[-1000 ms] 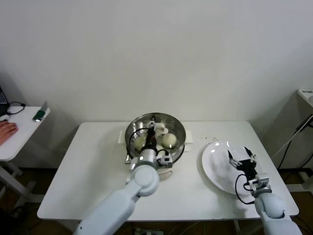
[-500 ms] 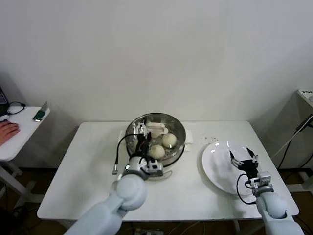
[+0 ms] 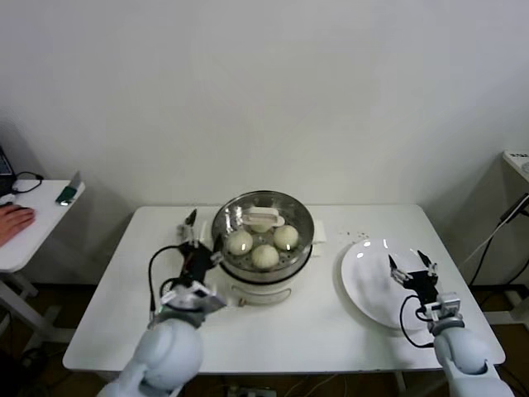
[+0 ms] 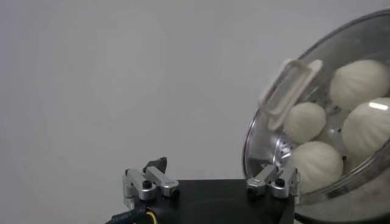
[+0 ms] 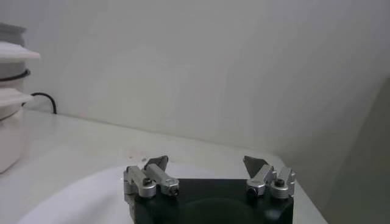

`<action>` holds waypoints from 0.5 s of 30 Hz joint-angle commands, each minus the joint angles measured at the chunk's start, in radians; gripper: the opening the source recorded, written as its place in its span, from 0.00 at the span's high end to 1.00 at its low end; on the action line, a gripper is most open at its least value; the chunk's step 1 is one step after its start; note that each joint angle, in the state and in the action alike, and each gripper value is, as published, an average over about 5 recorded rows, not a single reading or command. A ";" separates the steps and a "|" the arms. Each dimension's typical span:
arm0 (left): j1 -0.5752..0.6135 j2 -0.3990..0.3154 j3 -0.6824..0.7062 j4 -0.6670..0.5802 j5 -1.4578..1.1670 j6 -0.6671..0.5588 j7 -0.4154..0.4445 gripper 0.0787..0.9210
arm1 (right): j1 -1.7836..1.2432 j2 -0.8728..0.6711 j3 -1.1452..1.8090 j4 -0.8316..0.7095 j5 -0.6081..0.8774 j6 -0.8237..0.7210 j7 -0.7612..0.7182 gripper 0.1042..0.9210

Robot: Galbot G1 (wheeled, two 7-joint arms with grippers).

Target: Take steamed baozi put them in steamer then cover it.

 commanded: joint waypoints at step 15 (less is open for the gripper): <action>0.354 -0.208 -0.524 0.239 -0.707 -0.833 -0.145 0.12 | -0.093 0.034 0.059 0.093 0.085 0.065 -0.052 0.12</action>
